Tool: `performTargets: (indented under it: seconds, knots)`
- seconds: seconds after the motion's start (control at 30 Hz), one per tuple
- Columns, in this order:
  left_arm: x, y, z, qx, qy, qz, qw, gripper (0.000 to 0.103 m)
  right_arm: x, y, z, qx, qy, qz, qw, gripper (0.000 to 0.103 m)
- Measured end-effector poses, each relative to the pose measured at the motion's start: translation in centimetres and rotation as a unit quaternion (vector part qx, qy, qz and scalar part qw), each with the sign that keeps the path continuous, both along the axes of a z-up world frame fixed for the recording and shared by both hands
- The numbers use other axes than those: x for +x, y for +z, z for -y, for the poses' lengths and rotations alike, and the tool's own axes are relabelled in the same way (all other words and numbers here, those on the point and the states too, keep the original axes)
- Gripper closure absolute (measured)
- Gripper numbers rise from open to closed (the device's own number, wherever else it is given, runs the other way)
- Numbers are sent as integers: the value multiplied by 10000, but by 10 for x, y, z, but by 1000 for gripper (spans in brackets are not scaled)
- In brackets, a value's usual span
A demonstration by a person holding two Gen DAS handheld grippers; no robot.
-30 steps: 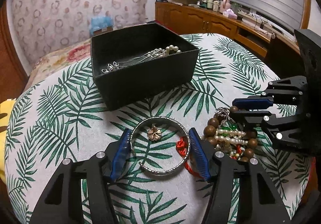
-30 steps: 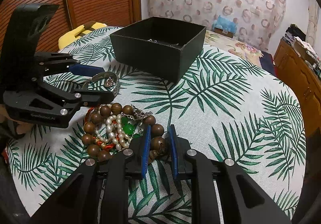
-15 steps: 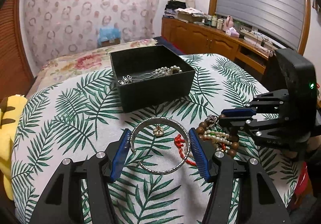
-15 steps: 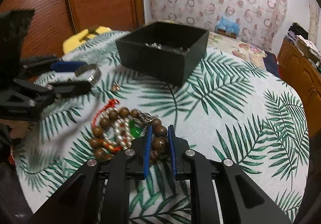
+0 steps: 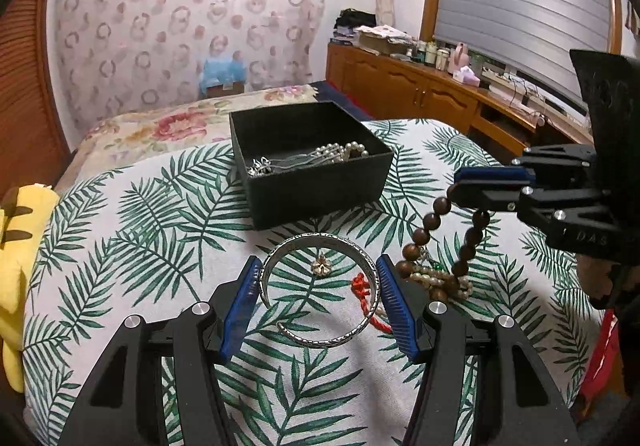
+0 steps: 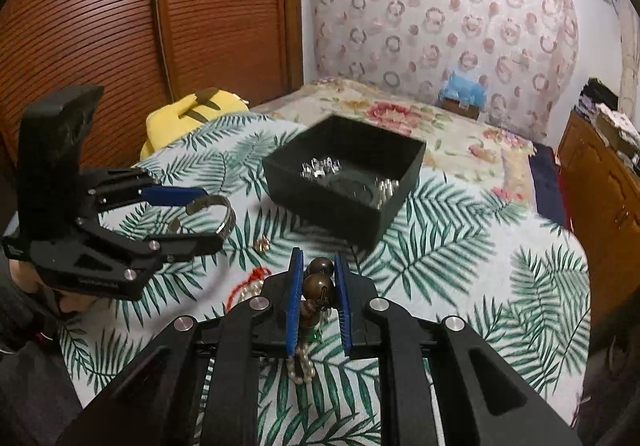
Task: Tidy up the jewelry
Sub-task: 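Carry the silver bangle over the box with the left tool while the right drops the bead bracelet in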
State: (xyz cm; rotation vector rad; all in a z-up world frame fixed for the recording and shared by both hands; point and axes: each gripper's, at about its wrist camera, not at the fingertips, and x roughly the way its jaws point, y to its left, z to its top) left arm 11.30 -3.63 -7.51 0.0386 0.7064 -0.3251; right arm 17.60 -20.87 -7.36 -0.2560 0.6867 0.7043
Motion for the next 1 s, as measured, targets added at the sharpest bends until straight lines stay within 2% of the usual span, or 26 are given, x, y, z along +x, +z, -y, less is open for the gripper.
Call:
performTargets:
  seconds: [0.5,1.0]
  knots:
    - [0,13,-8,-16,86,216,9997,47,12,45,-12,56,16,432,9990,86]
    - [17,24,-5,58,72,310,9995,47,63,79,-25,139,-233,847,9960,86]
